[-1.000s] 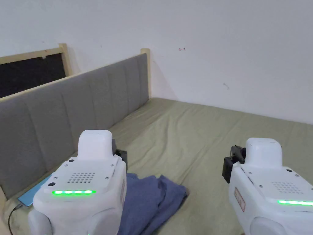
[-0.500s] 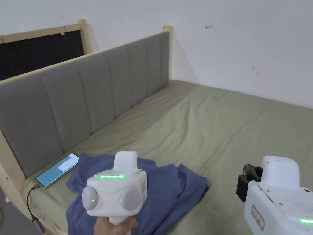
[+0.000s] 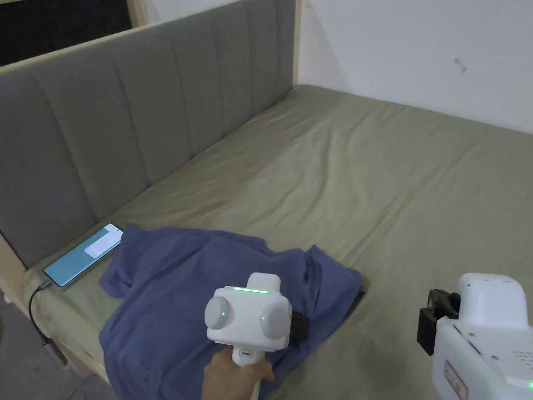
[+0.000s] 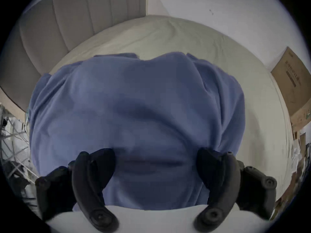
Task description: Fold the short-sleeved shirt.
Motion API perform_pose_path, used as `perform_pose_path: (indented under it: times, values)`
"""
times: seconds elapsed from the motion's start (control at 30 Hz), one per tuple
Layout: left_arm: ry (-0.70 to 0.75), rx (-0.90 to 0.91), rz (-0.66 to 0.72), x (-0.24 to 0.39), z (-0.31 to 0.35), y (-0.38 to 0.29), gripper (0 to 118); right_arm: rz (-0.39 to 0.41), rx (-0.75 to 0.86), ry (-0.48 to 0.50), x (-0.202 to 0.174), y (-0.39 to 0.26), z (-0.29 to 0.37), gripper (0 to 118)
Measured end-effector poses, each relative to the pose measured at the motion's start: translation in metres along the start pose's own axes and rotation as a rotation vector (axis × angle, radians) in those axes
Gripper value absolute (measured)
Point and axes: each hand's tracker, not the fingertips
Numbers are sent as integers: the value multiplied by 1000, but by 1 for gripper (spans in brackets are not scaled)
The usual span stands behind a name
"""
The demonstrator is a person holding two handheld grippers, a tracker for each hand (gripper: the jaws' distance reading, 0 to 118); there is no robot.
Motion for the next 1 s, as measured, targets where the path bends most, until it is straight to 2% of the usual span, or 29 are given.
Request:
perform_pose_path:
  times: [0.07, 0.1, 0.17, 0.2, 0.23, 0.3, 0.4, 0.53, 0.63, 0.7, 0.8, 0.87, 0.93, 1.0]
  values:
    - [-15, 8, 33, -5, 9, 3, 96, -25, -12, 16, 1, -4, -2, 0]
    - [-15, 19, 46, -8, 9, 5, 85, -32, -17, 16, 1, -5, -3, 0]
    - [9, 78, 84, -14, 15, 6, 37, -38, -32, 15, 2, -8, -5, 0]
    - [39, 107, 114, -17, 13, 5, 4, -42, -38, 17, 3, -9, -6, 0]
    - [162, 89, 105, -23, 9, 5, 0, -49, -46, 22, 4, -10, -5, 0]
    - [-11, 46, 209, -34, 4, 4, 0, -66, -49, 28, 8, -11, -2, 0]
    - [-73, 64, 282, -49, 9, 9, 0, -39, -51, -5, 12, -11, -1, 0]
    - [-188, 87, 332, -61, 31, 12, 0, -102, -54, -14, 25, -12, 2, 0]
    - [-239, 121, 376, -67, 49, 20, 0, -105, -57, -30, 31, -14, 6, 0]
    - [-243, 135, 341, -63, 63, 30, 0, -104, -58, -41, 35, -15, 8, 0]
    - [-250, 177, 258, -44, 85, 49, 0, -160, -44, -47, 47, -14, 16, 0]
    - [-309, 200, 245, -25, 98, 61, 0, -186, -27, -59, 57, -12, 24, 0]
    - [-380, 216, 195, 7, 112, 73, 0, -198, -10, -83, 69, -10, 34, 0]
    - [-408, 239, 89, 47, 127, 84, 0, -218, 12, -123, 85, -8, 46, 0]
